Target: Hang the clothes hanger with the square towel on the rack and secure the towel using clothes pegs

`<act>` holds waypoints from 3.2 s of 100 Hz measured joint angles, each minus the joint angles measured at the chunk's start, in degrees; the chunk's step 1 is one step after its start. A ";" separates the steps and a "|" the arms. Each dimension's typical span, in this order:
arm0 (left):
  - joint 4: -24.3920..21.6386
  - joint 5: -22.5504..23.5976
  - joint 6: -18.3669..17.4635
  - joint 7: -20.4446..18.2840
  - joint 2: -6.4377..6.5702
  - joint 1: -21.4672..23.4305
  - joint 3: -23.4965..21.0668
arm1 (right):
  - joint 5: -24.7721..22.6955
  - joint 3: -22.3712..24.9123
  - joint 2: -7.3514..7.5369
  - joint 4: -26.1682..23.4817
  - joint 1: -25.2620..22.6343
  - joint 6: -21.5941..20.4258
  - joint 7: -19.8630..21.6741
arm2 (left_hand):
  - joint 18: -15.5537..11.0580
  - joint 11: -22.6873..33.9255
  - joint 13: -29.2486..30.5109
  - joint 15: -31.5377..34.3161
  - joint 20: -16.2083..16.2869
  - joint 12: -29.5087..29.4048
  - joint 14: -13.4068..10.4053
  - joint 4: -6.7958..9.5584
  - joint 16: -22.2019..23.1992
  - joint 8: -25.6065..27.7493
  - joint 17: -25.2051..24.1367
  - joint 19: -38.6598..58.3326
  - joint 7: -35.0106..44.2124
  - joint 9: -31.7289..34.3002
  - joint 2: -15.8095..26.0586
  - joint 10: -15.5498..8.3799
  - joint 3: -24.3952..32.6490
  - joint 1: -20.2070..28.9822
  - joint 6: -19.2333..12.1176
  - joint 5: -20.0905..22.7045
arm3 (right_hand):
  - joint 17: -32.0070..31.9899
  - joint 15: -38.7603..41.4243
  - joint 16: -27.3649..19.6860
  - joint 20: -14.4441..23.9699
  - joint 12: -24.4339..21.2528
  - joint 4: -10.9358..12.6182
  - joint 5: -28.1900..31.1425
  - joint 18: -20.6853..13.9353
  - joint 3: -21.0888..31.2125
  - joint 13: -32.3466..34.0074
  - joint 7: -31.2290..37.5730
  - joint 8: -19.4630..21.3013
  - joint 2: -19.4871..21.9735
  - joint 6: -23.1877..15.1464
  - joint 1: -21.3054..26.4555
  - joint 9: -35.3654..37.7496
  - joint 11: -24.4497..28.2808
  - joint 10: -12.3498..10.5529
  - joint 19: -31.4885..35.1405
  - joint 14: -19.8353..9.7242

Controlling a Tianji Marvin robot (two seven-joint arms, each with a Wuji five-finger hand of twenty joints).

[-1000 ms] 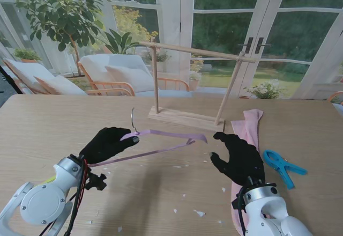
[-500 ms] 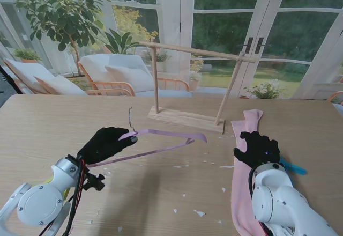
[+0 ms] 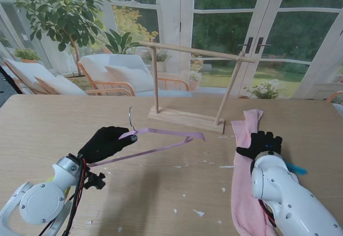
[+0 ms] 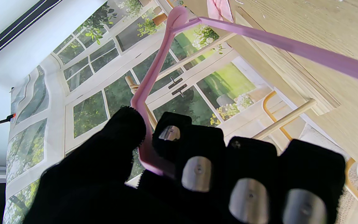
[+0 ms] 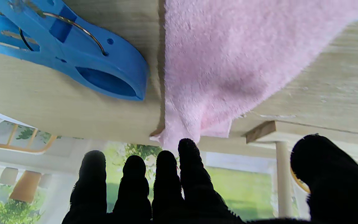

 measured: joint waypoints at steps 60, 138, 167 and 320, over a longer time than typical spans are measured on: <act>0.19 0.61 0.81 0.20 -0.03 -0.11 0.28 | 1.85 -7.38 1.19 8.23 6.24 1.14 2.31 | 0.00 -0.11 0.00 0.00 0.35 0.00 0.02 0.00 0.00 0.01 0.00 0.00 0.00 0.05 0.00 0.03 -0.02 0.00 0.03 0.11 | -0.76 -2.86 -0.53 0.00 -1.15 -2.34 -0.22 -0.11 2.86 -0.65 1.01 -3.10 -4.91 3.88 -3.49 -0.62 -4.31 2.57 -3.14 0.00; 0.47 -0.16 0.91 1.07 -0.31 -0.31 0.50 | 10.00 -4.27 -0.54 4.34 3.62 -1.43 -6.17 | 0.07 -0.14 0.00 0.00 0.44 0.00 0.11 0.00 0.00 0.29 0.00 0.01 0.00 0.43 0.00 0.10 -0.04 -0.01 0.04 0.63 | 7.01 14.87 3.10 0.01 8.78 -8.16 22.58 -0.75 24.73 5.77 41.99 4.26 -24.55 -11.40 28.28 8.73 21.58 -1.85 2.04 -0.38; 0.42 -0.85 2.41 0.86 -0.31 -0.61 0.77 | 14.41 1.43 -2.36 -5.63 -3.71 -4.11 -15.05 | 0.17 -0.23 0.00 0.00 0.44 0.00 0.23 0.00 0.00 0.35 0.00 0.00 0.00 0.44 0.05 0.13 -0.58 -0.01 0.04 0.63 | 21.02 28.05 10.45 0.01 10.52 -7.81 14.81 -0.58 24.00 28.20 42.23 16.68 -18.11 -18.78 31.21 25.99 23.04 -0.74 26.57 3.68; 3.64 -10.73 25.24 5.02 -2.84 -12.21 13.01 | 34.14 9.45 -4.57 -42.77 -22.05 -22.91 -18.76 | 2.43 -0.58 0.00 0.00 1.25 0.00 1.75 0.00 0.60 1.49 -0.45 0.01 0.00 -0.46 5.23 1.97 -11.98 5.59 1.96 -0.13 | 34.52 64.54 24.41 0.01 25.22 -6.66 12.32 -1.70 15.96 45.57 42.12 20.53 -14.63 -22.14 36.08 35.40 48.22 -1.41 58.15 1.24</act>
